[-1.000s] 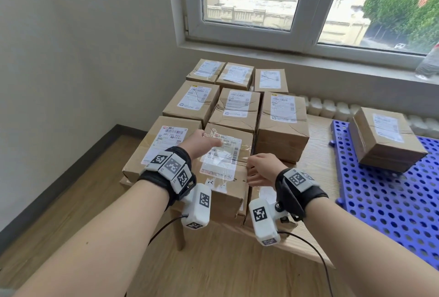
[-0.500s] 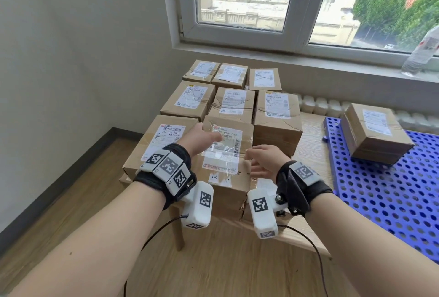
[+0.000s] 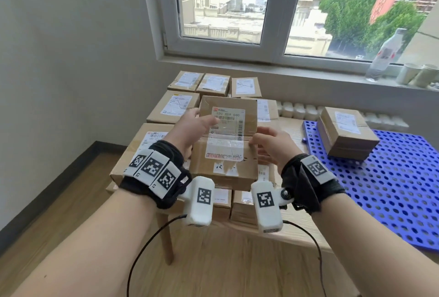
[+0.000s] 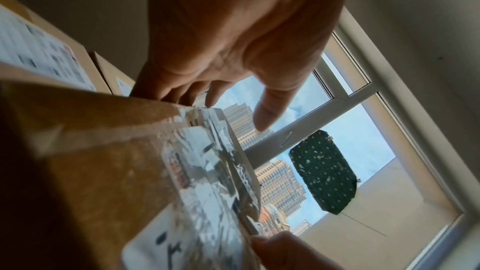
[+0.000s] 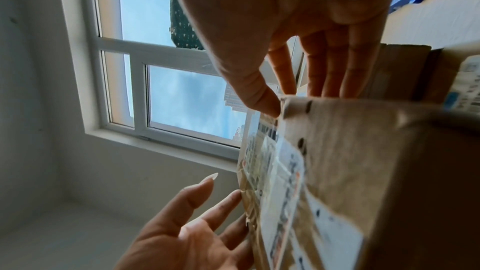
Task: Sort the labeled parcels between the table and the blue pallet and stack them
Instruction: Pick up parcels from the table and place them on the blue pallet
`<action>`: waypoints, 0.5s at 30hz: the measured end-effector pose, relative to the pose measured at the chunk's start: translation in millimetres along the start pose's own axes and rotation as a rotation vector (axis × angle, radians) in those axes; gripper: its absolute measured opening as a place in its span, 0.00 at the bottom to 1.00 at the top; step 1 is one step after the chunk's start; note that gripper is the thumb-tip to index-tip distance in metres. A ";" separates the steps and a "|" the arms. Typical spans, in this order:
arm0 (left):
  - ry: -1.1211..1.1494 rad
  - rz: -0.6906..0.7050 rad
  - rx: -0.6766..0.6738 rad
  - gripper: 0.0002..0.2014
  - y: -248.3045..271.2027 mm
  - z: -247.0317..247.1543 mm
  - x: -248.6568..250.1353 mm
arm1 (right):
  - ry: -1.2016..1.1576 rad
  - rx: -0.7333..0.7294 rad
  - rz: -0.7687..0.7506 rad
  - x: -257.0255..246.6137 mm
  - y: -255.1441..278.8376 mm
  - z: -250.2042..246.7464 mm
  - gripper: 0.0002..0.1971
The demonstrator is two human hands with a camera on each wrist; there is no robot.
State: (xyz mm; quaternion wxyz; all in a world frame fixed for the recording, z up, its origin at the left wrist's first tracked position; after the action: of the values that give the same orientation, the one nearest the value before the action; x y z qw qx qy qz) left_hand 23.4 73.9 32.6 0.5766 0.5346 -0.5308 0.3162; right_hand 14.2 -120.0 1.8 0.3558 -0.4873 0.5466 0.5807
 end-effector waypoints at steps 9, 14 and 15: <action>-0.022 0.088 -0.118 0.36 -20.8 75.7 43.1 | -0.047 0.220 -0.036 0.0 25.2 -77.2 0.26; -0.022 0.111 -0.193 0.39 -35.7 138.5 61.7 | -0.033 0.332 -0.033 3.8 45.4 -139.6 0.27; -0.019 0.111 -0.206 0.39 -39.1 151.7 65.0 | -0.033 0.349 -0.036 5.2 50.1 -152.5 0.28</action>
State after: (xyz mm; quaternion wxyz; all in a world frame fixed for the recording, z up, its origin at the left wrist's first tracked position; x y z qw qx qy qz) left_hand 33.7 -92.6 62.9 0.6049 0.4452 -0.5947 0.2866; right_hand -7.6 -277.8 22.3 0.4541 -0.4183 0.6245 0.4783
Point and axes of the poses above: each hand's wrist, its own y-axis away from the middle knuckle, its own z-axis out of the palm, x = y × z, the point moved 6 cm from there along -y, towards the middle knuckle, and after that the axes turned 13 degrees about -x, right-handed, at the moved point
